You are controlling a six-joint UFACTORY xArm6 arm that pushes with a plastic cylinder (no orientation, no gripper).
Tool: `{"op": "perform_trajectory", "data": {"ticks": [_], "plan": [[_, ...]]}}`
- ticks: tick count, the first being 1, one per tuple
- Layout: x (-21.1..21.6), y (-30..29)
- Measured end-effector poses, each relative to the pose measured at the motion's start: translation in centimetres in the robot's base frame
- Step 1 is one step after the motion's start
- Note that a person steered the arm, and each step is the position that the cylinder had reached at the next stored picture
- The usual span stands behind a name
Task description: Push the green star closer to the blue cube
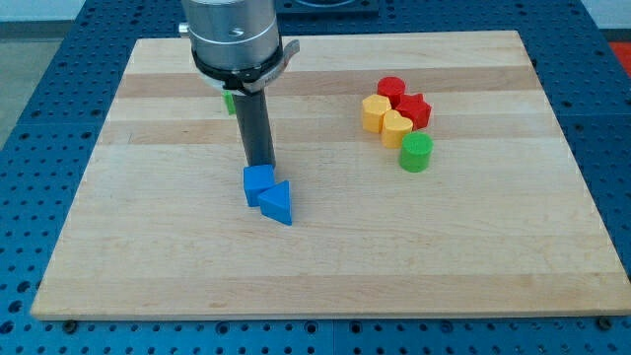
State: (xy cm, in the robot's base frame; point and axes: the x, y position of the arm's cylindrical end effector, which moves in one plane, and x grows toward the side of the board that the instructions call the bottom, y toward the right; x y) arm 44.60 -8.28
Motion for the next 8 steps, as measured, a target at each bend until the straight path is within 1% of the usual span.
{"op": "perform_trajectory", "data": {"ticks": [1,2,3,4,5,6,8], "plan": [[-1.3,-3.2],[-2.1,-8.0],[-4.1,-12.3],[-8.4,-14.1],[-12.3,-14.1],[-15.6,-12.8],[-17.3,-6.3]]}}
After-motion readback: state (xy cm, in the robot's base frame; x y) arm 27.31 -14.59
